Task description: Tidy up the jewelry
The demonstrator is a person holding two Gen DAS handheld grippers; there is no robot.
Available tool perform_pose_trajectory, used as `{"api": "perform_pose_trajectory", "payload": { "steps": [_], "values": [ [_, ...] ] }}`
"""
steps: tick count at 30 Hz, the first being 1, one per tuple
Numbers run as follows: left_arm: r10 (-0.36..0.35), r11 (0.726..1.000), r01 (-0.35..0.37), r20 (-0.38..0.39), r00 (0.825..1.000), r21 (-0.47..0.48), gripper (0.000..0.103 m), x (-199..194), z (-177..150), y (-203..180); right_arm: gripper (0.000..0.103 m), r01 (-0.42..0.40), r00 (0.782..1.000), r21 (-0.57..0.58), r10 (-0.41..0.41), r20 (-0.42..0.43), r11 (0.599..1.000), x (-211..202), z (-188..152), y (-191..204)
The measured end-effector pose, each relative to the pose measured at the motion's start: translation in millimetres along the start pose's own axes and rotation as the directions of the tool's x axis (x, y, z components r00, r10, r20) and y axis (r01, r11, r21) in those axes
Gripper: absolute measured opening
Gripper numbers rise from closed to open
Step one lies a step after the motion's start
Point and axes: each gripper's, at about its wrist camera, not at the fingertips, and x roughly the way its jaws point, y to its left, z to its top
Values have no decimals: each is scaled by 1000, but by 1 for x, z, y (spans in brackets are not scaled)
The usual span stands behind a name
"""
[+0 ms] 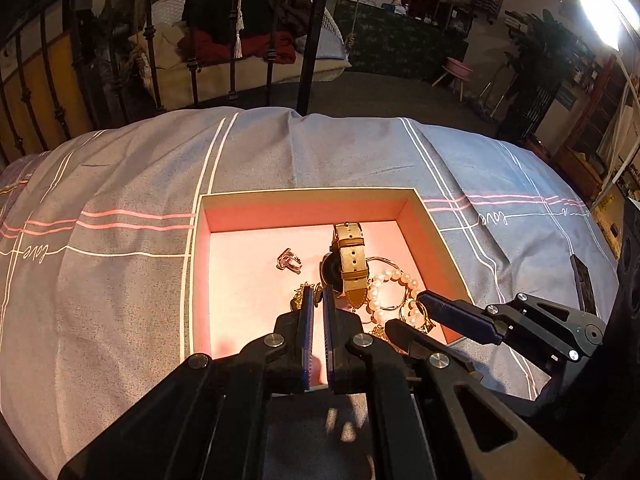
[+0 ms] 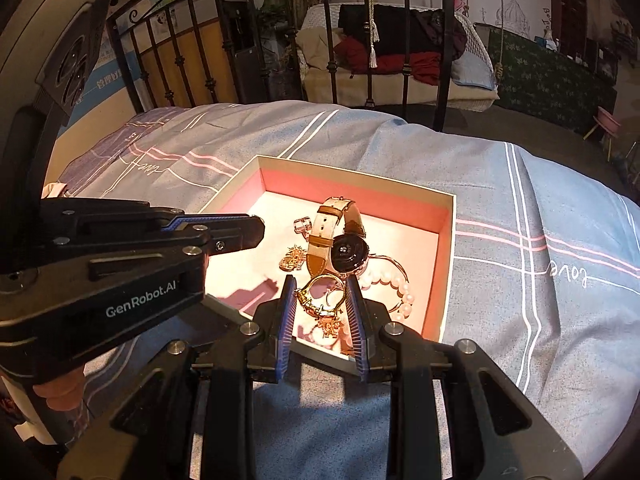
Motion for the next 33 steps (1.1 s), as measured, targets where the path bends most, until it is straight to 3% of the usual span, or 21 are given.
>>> {"api": "perform_pose_trajectory", "payload": {
  "steps": [15,27,30,32,33],
  "values": [
    [7,1000,-7,-65,998,-12,5,32,5,5,26,-1,999,18,2,-34,1000,18,0,-10],
    [17,1000,-18,-62,998,-12,5,34,5,4,28,-4,999,7,4,-38,1000,21,0,-8],
    [31,999,-32,-52,998,-11,19,30,6,4,42,-3,1000,-3,3,-18,1000,16,0,-5],
    [46,999,-46,-35,998,0,41,25,6,2,58,-1,1000,-7,1,-1,1000,12,0,-3],
    [57,998,-57,-26,998,4,47,22,6,2,62,-1,1000,-6,1,8,1000,9,0,-2]
  ]
}}
